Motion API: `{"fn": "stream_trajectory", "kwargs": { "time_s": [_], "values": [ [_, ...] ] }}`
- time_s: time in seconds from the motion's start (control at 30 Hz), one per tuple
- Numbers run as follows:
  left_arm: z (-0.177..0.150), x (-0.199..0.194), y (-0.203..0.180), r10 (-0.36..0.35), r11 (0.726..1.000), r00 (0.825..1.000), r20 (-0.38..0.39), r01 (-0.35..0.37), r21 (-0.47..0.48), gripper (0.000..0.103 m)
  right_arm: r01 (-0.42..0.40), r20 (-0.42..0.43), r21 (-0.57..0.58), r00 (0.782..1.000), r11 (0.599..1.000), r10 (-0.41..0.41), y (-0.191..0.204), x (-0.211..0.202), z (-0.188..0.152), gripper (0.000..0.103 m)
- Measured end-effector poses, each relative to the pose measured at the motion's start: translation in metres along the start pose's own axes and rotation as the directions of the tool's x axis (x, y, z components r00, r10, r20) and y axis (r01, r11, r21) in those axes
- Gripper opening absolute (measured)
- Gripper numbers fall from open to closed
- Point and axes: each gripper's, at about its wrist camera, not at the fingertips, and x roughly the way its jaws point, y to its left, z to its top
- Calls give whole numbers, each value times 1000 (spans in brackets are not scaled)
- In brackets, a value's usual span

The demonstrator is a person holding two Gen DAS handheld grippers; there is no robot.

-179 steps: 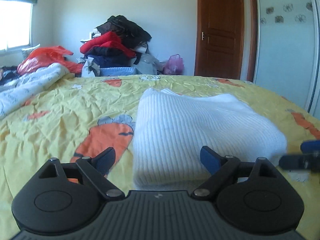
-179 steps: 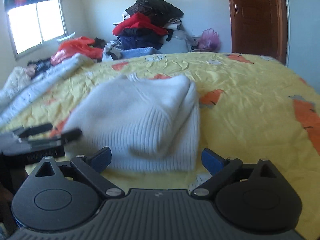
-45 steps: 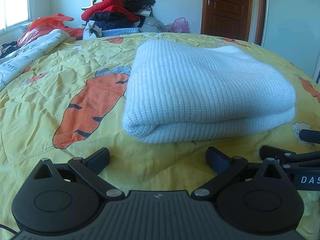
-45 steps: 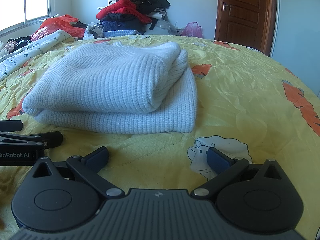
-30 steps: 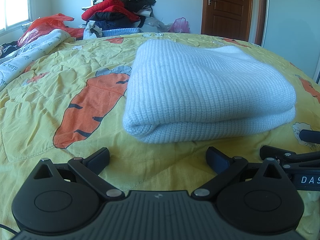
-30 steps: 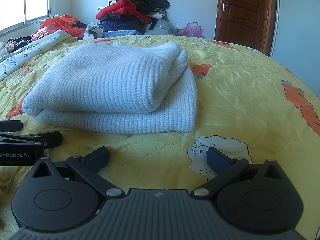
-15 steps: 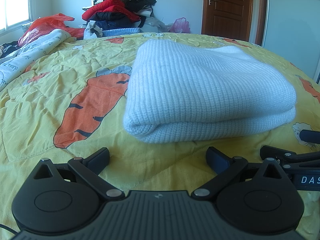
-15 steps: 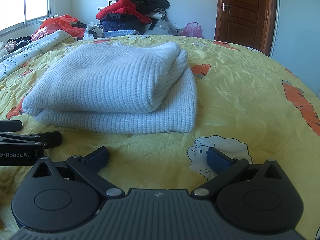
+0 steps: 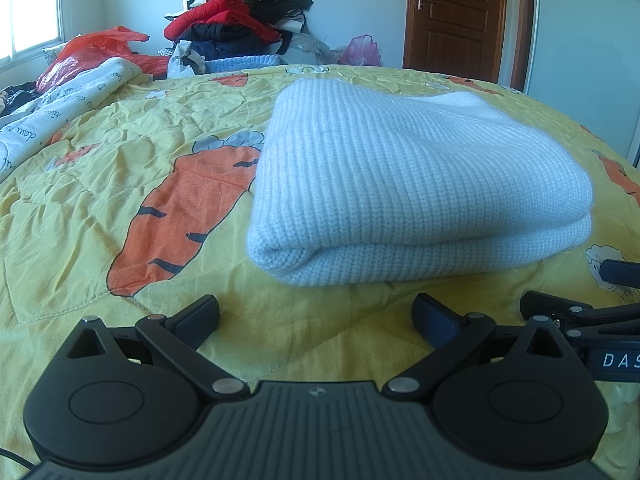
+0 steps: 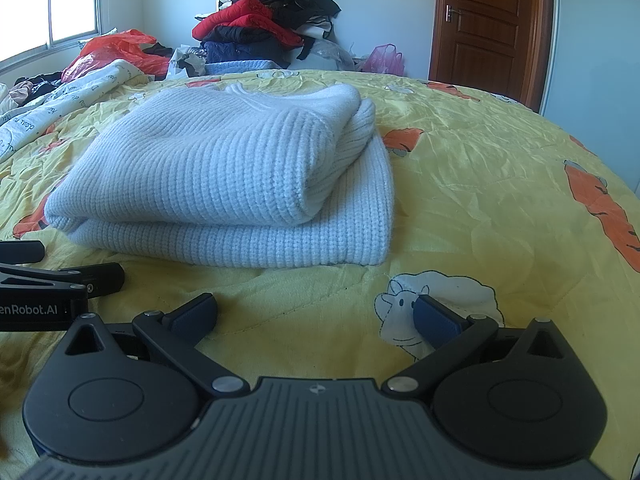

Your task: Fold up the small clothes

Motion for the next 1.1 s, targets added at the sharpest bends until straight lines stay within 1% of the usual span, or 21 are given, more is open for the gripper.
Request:
{"fn": "stream_trajectory", "kwargs": {
  "time_s": [0.23, 0.3, 0.33, 0.4, 0.47, 0.53, 0.6, 0.67, 0.7, 0.73, 0.77, 0.83, 0.87, 0.93, 1.0, 1.1],
  "values": [
    [2, -2, 3, -4, 1000, 1000, -5, 3, -22, 103, -2, -2, 1, 1000, 1000, 2, -1, 0, 0, 102],
    [2, -12, 11, 10, 997, 1000, 10, -9, -73, 103, -8, -8, 3, 1000, 1000, 8, -2, -3, 1, 102],
    [1, -19, 15, 6, 995, 1000, 28, -3, -104, 103, -9, -13, 4, 1000, 1000, 9, -3, -5, 1, 102],
    [1, -37, 20, -19, 992, 998, 67, 27, -123, 103, -4, -30, 16, 1000, 1000, 4, -4, -14, 1, 103],
    [3, -51, 21, -57, 993, 996, 67, 64, -102, 103, -29, -26, 41, 999, 999, 30, -5, -28, -3, 103],
    [6, -60, 22, -100, 990, 994, 41, 103, -96, 103, -66, -12, 45, 998, 997, 67, -4, -41, -7, 103],
    [8, -62, 25, -146, 983, 989, -8, 144, -118, 103, -87, 0, 35, 996, 996, 87, -1, -52, -10, 103],
    [8, -59, 28, -212, 968, 975, -69, 200, -150, 103, -97, 7, 40, 995, 994, 97, 0, -59, -9, 103],
    [7, -58, 29, -243, 959, 966, -85, 227, -168, 103, -107, 8, 42, 994, 993, 107, 0, -61, -8, 103],
    [5, -58, 31, -264, 951, 961, -86, 245, -186, 103, -114, 10, 44, 993, 993, 113, 0, -62, -8, 103],
    [2, -60, 33, -272, 947, 959, -78, 253, -197, 103, -118, 12, 48, 993, 992, 118, 0, -64, -7, 103],
    [-5, -69, 33, -275, 946, 960, -45, 262, -189, 103, -127, 13, 55, 992, 990, 126, 0, -67, -7, 103],
    [-8, -76, 31, -259, 951, 966, -13, 253, -177, 103, -129, 13, 58, 992, 990, 129, 0, -67, -7, 103],
    [-14, -89, 23, -198, 971, 979, 39, 202, -128, 103, -131, 9, 66, 991, 989, 131, 0, -67, -7, 103],
    [-15, -98, 15, -163, 982, 984, 77, 169, -79, 103, -141, 1, 90, 990, 986, 142, -3, -66, -7, 103],
    [-14, -107, 8, -123, 991, 986, 116, 129, -41, 103, -148, -8, 122, 989, 981, 150, -4, -66, -8, 103]
  ]
}}
